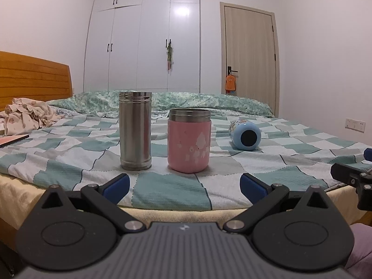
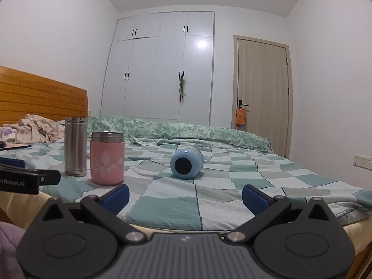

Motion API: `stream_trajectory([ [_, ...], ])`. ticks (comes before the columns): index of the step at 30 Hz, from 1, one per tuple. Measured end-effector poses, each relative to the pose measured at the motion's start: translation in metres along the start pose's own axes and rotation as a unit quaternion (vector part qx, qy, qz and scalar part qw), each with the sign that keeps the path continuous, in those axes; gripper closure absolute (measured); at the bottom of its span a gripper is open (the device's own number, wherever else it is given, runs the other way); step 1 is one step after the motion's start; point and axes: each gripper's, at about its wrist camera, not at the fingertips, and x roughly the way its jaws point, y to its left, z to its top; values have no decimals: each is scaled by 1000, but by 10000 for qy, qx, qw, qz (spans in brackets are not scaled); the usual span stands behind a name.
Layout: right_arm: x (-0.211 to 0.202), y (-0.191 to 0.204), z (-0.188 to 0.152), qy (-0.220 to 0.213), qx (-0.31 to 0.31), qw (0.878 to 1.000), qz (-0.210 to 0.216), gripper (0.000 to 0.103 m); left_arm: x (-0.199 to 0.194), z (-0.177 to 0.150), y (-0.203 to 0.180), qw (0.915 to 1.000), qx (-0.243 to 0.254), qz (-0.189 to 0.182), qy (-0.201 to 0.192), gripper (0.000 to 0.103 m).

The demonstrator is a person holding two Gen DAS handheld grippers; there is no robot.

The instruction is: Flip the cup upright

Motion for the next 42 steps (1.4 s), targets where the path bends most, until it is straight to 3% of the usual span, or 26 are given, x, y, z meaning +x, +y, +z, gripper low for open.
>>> stream_trajectory([
  [42,-3,5,-2,-66,-30,10000,11,0,-5,-2,0,9999,-3,-15,-132,0],
])
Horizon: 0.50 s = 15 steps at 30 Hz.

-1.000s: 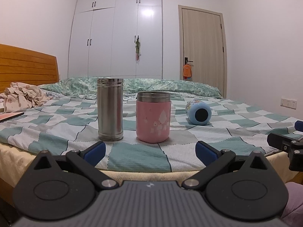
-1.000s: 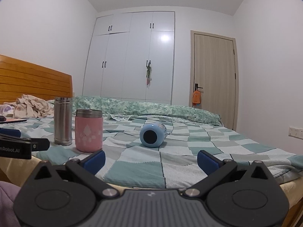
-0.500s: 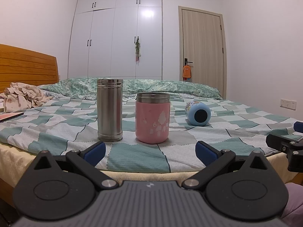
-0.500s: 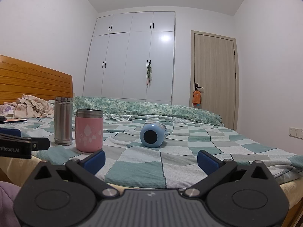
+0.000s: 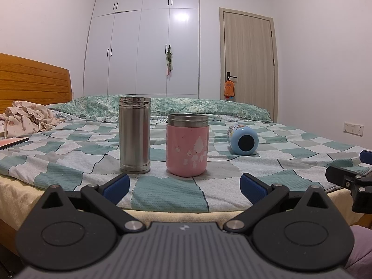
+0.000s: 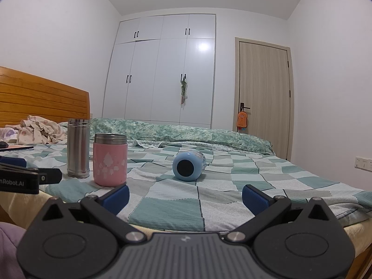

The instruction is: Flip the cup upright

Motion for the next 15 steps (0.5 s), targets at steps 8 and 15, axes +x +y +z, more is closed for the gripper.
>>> stream_trajectory([
  [8,0,1,0,3,-9,10000,10,0,0,0,-1,10000,-7,-13,-12,0],
  [15,0,1,0,-4,-4,10000,14,0,-2,0,-3,10000,4,10,-43,0],
])
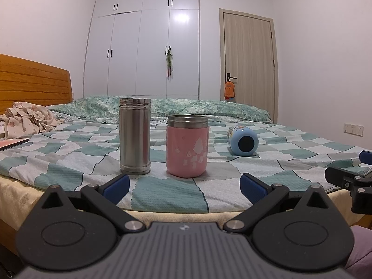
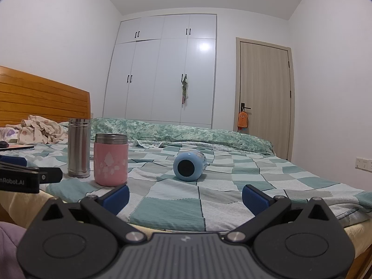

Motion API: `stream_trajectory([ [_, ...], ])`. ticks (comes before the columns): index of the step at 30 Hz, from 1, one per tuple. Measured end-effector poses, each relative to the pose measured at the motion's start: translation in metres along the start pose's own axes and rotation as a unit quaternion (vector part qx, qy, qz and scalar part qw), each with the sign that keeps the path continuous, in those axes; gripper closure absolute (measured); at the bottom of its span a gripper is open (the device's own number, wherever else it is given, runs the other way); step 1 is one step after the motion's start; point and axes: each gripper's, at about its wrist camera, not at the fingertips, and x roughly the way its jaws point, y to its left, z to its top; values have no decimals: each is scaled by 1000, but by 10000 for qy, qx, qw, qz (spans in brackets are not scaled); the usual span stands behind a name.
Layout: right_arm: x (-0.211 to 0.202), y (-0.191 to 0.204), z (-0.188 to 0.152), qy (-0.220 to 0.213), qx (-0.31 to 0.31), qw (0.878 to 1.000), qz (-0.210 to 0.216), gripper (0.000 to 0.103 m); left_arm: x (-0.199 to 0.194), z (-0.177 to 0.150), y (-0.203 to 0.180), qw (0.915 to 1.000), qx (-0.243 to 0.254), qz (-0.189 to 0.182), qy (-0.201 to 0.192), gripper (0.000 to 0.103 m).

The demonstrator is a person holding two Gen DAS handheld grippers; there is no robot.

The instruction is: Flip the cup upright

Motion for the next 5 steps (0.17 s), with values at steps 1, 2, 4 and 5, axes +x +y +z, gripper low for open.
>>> stream_trajectory([
  [1,0,0,0,-1,-2,10000,-1,0,0,0,0,10000,5,0,-9,0],
  [2,0,0,0,1,-1,10000,-1,0,0,0,-1,10000,17,7,-18,0],
  [4,0,0,0,2,1,10000,0,0,-1,0,-1,10000,22,-3,-32,0],
  [5,0,0,0,2,0,10000,1,0,0,0,-1,10000,22,-1,-29,0],
])
